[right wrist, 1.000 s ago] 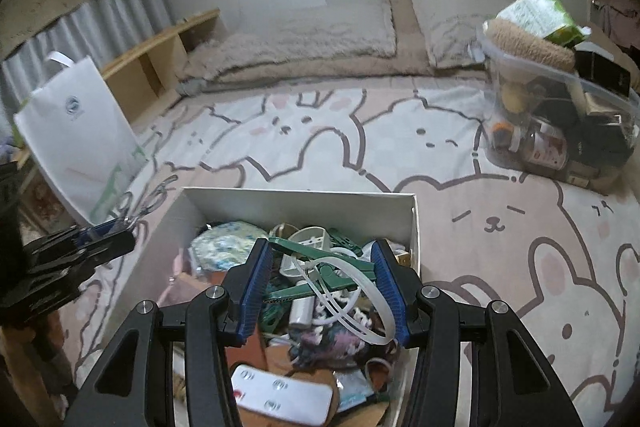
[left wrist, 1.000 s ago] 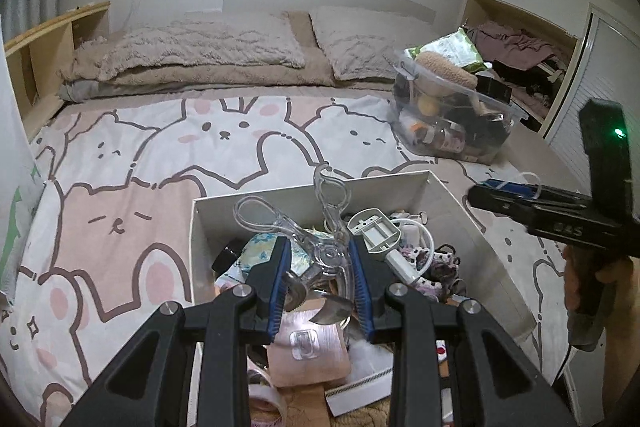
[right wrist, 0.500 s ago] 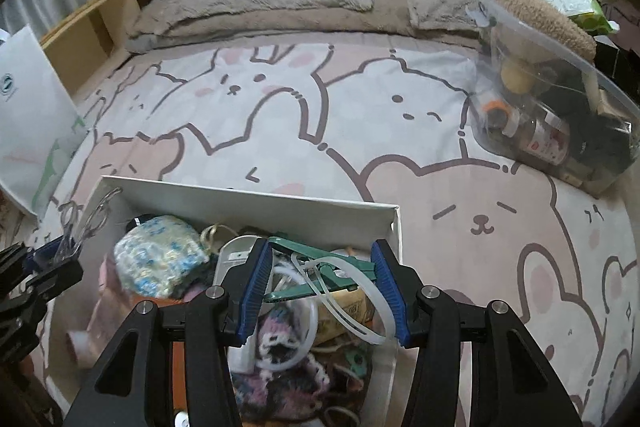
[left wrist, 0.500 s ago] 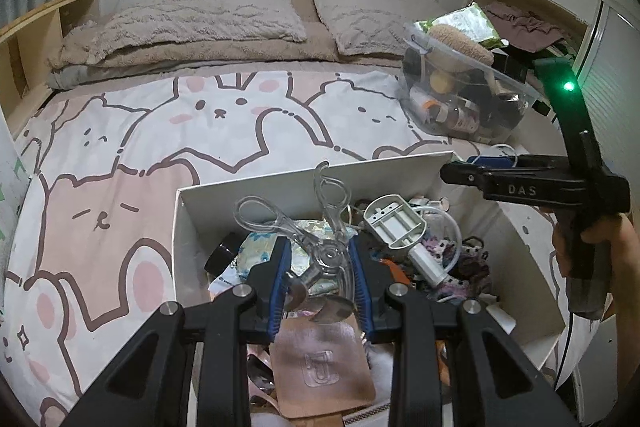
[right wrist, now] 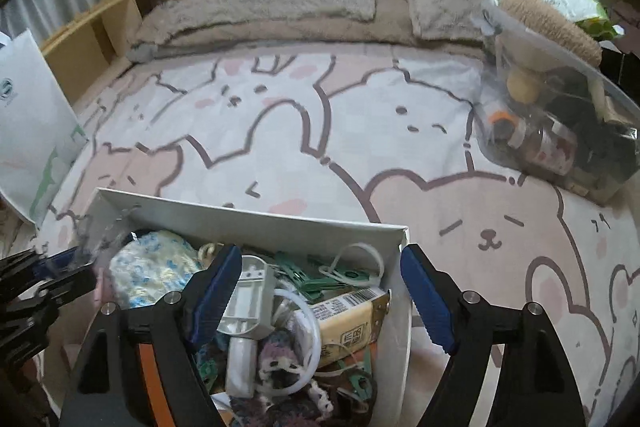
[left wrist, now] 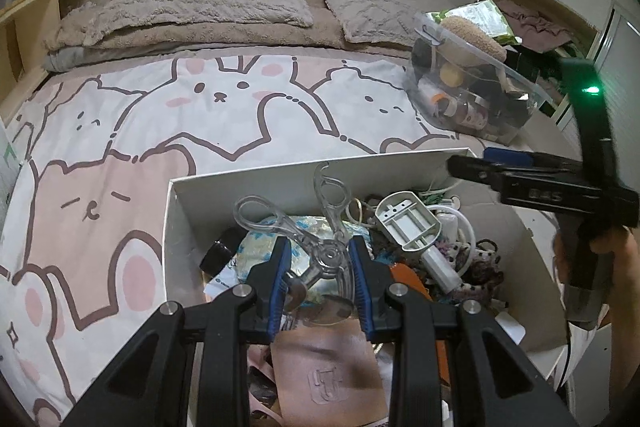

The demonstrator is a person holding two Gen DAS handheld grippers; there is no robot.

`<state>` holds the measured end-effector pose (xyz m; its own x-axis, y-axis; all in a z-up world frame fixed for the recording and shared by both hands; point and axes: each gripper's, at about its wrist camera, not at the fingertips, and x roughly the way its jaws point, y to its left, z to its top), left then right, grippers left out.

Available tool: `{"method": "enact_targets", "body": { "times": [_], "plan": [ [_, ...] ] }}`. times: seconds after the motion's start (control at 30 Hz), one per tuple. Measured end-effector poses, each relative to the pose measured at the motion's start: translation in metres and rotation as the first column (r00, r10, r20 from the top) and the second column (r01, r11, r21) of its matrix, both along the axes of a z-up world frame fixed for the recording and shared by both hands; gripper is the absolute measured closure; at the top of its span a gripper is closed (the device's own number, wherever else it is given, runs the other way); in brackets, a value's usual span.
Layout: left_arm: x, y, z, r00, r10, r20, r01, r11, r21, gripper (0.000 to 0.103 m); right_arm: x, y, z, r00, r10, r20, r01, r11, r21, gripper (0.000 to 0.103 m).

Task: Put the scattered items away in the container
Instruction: 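Lower the clothespin and eyelash curler into the box and open both tools, then withdraw both open tools up and back from the box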

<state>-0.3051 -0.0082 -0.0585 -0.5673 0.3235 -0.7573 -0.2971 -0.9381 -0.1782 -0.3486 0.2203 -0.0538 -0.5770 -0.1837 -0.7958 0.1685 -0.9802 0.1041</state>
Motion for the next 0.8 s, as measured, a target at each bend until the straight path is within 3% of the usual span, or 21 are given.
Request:
{"method": "enact_targets", "body": {
  "times": [0.37, 0.53, 0.57, 0.6, 0.67, 0.8],
  "plan": [
    [-0.011, -0.003, -0.002, 1.000, 0.027, 0.009, -0.027, 0.999, -0.041, 0.074, 0.035, -0.014, 0.009, 0.994, 0.094, -0.054, -0.096, 0.994, -0.043, 0.021],
    [-0.011, -0.004, -0.007, 0.997, 0.072, -0.030, -0.076, 0.987, -0.140, 0.073, 0.049, -0.023, 0.013, 0.987, 0.144, -0.071, -0.149, 0.986, -0.071, 0.021],
    [-0.011, -0.006, -0.008, 0.996, 0.083, -0.037, -0.088, 0.985, -0.150, 0.067, 0.051, -0.024, 0.015, 0.986, 0.148, -0.081, -0.154, 0.986, -0.071, 0.021],
    [-0.011, -0.008, -0.009, 0.995, 0.093, -0.036, -0.098, 0.983, -0.152, 0.047, 0.054, -0.024, 0.018, 0.985, 0.147, -0.093, -0.154, 0.986, -0.070, 0.021],
    [-0.011, -0.013, -0.009, 0.993, 0.105, -0.045, -0.111, 0.984, -0.140, 0.031, 0.057, -0.023, 0.020, 0.983, 0.146, -0.108, -0.155, 0.985, -0.072, 0.021],
    [-0.009, -0.018, -0.008, 0.993, 0.109, -0.047, -0.114, 0.985, -0.127, 0.031, 0.059, -0.016, 0.021, 0.985, 0.135, -0.106, -0.145, 0.984, -0.099, 0.021]
  ]
}}
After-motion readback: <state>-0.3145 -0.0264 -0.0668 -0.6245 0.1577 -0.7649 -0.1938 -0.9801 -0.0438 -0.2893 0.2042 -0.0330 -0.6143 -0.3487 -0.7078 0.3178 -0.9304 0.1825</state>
